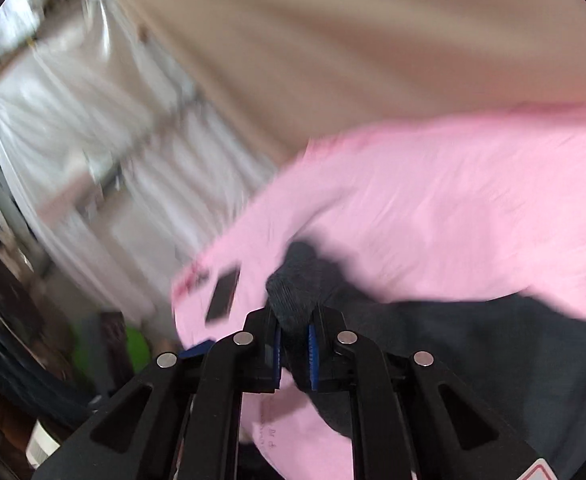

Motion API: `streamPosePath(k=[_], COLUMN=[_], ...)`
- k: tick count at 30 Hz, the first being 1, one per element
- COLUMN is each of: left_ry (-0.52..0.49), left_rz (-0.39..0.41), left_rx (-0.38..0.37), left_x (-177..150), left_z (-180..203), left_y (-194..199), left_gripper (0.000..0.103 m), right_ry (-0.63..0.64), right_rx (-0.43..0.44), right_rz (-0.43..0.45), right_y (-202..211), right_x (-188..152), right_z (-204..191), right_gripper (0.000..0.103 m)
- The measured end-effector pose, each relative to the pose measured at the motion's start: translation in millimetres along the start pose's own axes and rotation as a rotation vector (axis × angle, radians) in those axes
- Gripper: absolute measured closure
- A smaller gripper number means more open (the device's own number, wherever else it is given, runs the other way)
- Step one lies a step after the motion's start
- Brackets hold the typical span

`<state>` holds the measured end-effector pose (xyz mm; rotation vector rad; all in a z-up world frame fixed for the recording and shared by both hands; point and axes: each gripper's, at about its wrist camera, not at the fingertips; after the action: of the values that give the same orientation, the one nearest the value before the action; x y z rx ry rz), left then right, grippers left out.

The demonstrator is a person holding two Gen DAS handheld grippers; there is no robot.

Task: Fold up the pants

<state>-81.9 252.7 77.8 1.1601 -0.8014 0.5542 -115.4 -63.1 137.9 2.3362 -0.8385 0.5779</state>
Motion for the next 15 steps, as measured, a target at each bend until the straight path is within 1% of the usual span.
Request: streamPosePath(k=[1, 2, 3, 5, 6, 7, 8, 9, 10, 11, 12, 14, 15], left_ry=[-0.019, -0.030, -0.050, -0.089, -0.105, -0.120, -0.134, -0.137, -0.141, -0.146, -0.151, -0.161, -0.169], left_rz=[0.012, 0.014, 0.013, -0.007, -0.017, -0.031, -0.057, -0.076, -0.093, -0.117, -0.141, -0.160, -0.167], left_rx=[-0.023, -0.038, -0.065, -0.114, -0.124, -0.132, -0.142, -0.151, -0.159, -0.158, -0.146, -0.136, -0.127], left_x=[5, 7, 10, 13, 13, 13, 12, 12, 11, 10, 8, 5, 3], left_z=[13, 20, 33, 62, 74, 84, 98, 107, 114, 123, 130, 137, 139], left_y=[0, -1, -5, -19, -26, -34, -47, -57, -66, -76, -84, -91, -91], left_gripper=[0.012, 0.012, 0.011, 0.011, 0.011, 0.011, 0.011, 0.011, 0.011, 0.011, 0.011, 0.011, 0.011], right_ry=[-0.020, -0.038, -0.076, -0.175, -0.244, -0.282, -0.318, -0.350, -0.377, -0.388, -0.370, -0.314, -0.297], right_rx=[-0.019, -0.050, -0.112, -0.171, -0.223, -0.280, -0.353, -0.400, -0.429, -0.452, -0.503, -0.567, -0.579], right_rz=[0.056, 0.102, 0.167, 0.231, 0.256, 0.260, 0.242, 0.211, 0.178, 0.158, 0.142, 0.142, 0.154], right_y=[35, 61, 98, 141, 161, 171, 176, 174, 168, 163, 159, 158, 160], right_x=[-1, -5, -13, -30, -41, -51, -62, -70, -76, -81, -87, -91, -94], right_z=[15, 29, 54, 101, 133, 156, 183, 203, 219, 229, 233, 227, 221], right_gripper=[0.094, 0.094, 0.094, 0.093, 0.093, 0.092, 0.091, 0.090, 0.088, 0.088, 0.086, 0.077, 0.065])
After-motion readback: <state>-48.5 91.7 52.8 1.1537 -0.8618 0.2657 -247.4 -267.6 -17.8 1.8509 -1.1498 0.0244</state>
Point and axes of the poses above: each gripper's, at about its wrist camera, not at the fingertips, and y roughly against the way its jaws point, z to its right, x to its top, and after that the axes turned 14 degrees about -y, right-handed
